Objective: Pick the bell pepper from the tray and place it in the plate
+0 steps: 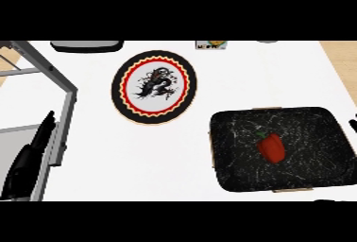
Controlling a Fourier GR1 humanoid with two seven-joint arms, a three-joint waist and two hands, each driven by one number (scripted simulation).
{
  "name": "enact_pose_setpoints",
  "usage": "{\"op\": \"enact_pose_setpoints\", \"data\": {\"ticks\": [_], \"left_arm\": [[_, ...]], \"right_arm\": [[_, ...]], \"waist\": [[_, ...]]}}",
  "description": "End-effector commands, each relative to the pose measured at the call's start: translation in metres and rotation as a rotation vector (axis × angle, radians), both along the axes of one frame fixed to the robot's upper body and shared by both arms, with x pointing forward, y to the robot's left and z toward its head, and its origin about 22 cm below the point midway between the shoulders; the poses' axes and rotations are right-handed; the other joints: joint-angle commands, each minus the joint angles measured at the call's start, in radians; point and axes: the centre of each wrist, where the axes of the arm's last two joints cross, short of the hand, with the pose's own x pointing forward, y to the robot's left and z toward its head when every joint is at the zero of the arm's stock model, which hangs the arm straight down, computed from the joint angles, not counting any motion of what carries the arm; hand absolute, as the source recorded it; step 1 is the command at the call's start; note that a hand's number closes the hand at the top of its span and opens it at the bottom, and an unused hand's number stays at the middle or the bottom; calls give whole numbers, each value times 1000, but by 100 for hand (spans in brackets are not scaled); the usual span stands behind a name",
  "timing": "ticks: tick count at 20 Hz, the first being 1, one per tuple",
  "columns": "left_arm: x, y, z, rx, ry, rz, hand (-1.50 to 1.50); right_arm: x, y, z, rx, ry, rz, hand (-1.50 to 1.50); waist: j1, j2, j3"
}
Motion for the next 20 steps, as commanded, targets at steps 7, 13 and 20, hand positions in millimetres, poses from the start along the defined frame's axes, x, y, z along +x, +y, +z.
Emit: {"op": "enact_pose_setpoints", "data": {"ticks": [7, 13, 20], "left_arm": [[13, 1, 9, -18, -1, -15, 0], [-3, 2, 6, -7, -1, -17, 0], [15, -14, -1, -12, 12, -16, 0]], "right_arm": [[39, -6, 30, -286, 301, 59, -150], [69, 1, 37, -351, 430, 142, -150], [99, -9, 1, -525, 540, 251, -150]], "waist": [[11, 4, 1], [15, 2, 1], [11, 5, 2]]}}
